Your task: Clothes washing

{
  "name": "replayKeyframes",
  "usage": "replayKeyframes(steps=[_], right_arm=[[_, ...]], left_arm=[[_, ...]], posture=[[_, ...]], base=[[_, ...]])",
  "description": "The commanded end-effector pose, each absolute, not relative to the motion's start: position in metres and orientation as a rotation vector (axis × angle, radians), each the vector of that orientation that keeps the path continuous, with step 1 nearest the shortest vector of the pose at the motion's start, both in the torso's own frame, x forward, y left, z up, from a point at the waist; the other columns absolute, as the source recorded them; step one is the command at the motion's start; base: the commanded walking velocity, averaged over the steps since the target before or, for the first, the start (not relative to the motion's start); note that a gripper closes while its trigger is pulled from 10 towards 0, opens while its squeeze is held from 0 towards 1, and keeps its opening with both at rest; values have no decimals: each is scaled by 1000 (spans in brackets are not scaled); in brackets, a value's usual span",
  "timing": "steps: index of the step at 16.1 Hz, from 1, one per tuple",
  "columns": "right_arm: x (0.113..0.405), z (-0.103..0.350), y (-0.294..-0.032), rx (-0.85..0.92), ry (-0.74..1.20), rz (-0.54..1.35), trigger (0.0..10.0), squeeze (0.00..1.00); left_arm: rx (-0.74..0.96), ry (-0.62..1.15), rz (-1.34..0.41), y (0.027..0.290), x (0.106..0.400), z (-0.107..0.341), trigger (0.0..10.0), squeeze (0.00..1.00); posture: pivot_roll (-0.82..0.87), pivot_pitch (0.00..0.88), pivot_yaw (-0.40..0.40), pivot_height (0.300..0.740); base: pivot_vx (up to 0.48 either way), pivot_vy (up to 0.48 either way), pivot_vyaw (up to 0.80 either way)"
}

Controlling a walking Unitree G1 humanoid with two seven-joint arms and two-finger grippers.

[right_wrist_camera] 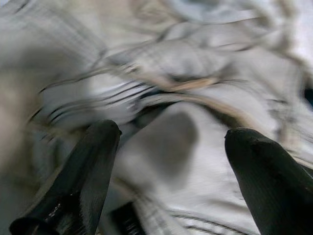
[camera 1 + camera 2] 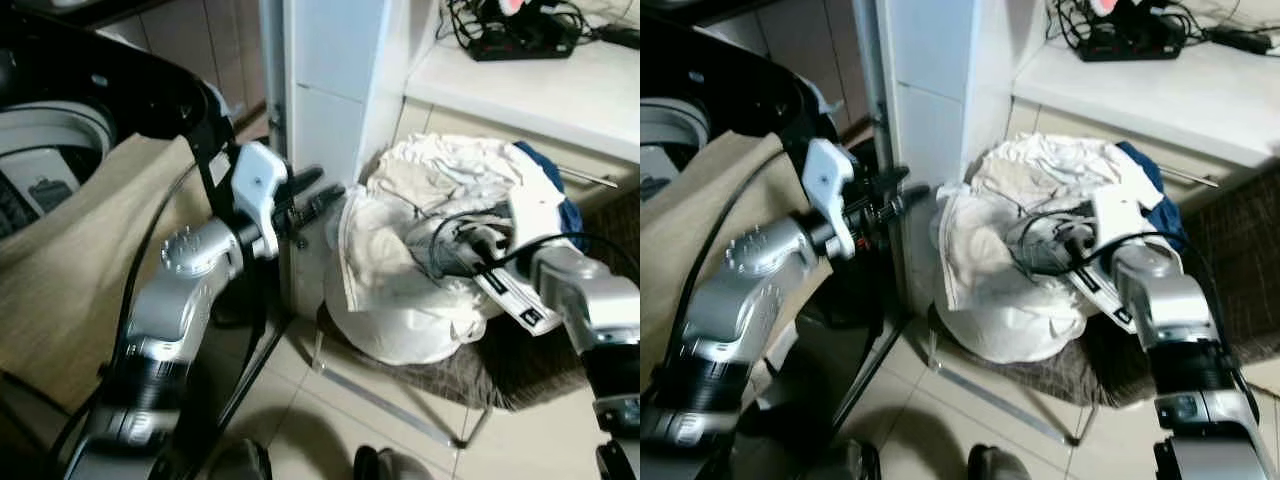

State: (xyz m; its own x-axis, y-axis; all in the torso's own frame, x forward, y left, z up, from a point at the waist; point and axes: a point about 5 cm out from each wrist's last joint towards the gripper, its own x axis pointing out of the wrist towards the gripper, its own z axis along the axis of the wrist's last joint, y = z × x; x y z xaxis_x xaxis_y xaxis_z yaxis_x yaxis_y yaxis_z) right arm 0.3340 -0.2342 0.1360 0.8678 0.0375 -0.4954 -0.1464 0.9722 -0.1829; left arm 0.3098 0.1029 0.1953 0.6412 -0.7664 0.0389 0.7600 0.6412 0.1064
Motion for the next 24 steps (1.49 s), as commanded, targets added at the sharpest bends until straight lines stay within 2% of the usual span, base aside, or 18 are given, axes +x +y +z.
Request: replayKeyframes(steps=[1,3,4,5,7,8,19,24], right_arm=[[334,132,-235,-249,549,122,10000,1000],[334,121,-237,-263,578,132,10000,1000],[335,115,-235,-243,588,161,10000,357],[335,110,-235,-250,604,178,10000,0],[334,98,-237,-278,652,206,10000,0],[334,95,-239,-289,665,201,0,0],[340,94,-242,-282,661,222,0,0],[334,106,-251,-296,605,206,0,0]], left_arm=[[96,-70,-930,97,302,196,10000,0],[107,-43,-986,92,293,192,10000,0],[109,-31,-1002,91,289,190,10000,0],[114,-24,-1004,90,289,188,10000,0],[128,-5,-998,89,286,186,10000,0],[130,1,-993,90,286,186,10000,0],[130,25,-959,91,286,184,10000,0],[69,-56,-787,95,291,195,10000,0]], posture=[[-104,91,-14,740],[-104,93,-14,740],[-104,93,-14,740],[-103,95,-11,740],[-98,94,-14,740],[-96,94,-16,740],[-95,92,-19,740],[-105,247,-31,740]], base=[[0,0,0],[0,0,0],[0,0,0],[0,0,0],[0,0,0],[0,0,0],[0,0,0],[0,0,0]])
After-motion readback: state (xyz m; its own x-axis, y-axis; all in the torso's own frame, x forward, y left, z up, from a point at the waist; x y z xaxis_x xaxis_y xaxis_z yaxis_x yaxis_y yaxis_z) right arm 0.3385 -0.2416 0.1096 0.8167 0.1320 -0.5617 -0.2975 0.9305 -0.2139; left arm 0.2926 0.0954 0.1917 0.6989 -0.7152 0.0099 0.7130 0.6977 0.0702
